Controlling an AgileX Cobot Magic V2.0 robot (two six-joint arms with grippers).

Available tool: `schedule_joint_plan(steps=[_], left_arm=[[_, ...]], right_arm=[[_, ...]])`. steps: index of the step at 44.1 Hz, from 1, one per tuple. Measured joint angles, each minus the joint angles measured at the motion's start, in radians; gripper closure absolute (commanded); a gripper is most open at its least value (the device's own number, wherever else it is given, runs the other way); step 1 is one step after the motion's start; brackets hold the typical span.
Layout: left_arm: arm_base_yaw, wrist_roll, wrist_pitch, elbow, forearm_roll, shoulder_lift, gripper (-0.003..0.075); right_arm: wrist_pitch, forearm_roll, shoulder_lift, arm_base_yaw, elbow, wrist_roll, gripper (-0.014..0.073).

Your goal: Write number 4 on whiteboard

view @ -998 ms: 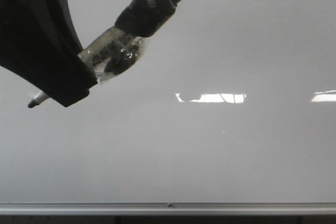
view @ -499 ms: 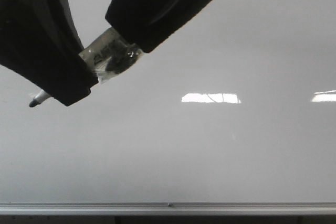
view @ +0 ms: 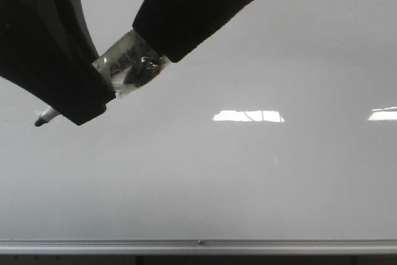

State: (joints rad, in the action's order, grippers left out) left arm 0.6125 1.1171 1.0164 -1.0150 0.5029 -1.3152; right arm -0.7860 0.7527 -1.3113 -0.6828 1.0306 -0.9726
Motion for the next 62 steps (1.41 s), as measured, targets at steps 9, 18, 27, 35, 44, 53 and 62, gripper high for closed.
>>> schedule_joint_plan(steps=[9,18,27,35,44,53,62], left_arm=[[0.0,-0.011,-0.021,0.0,0.007,0.0,0.0297],[0.0,-0.028,-0.065,0.0,0.017,0.0,0.0155],[0.0,-0.03,-0.071,0.0,0.026,0.0,0.0156],[0.0,-0.03,-0.071,0.0,0.026,0.0,0.026],[0.0,-0.03,-0.071,0.0,0.026,0.0,0.0597],[0.0,-0.03,-0.071,0.0,0.026,0.0,0.0741],[0.0,-0.03,-0.071,0.0,0.029,0.0,0.0741]], right_arm=[[-0.006,0.0,0.021,0.026,-0.003,0.008,0.0699],[-0.006,0.002,0.131,0.122,-0.102,0.047,0.0699],[-0.007,0.002,0.32,0.28,-0.283,0.051,0.0699],[-0.011,0.0,0.502,0.463,-0.396,0.056,0.0699],[0.005,-0.002,0.62,0.544,-0.418,0.062,0.0699],[0.049,-0.002,0.639,0.546,-0.418,0.062,0.0699],[0.191,0.011,0.621,0.548,-0.416,0.134,0.0699]])
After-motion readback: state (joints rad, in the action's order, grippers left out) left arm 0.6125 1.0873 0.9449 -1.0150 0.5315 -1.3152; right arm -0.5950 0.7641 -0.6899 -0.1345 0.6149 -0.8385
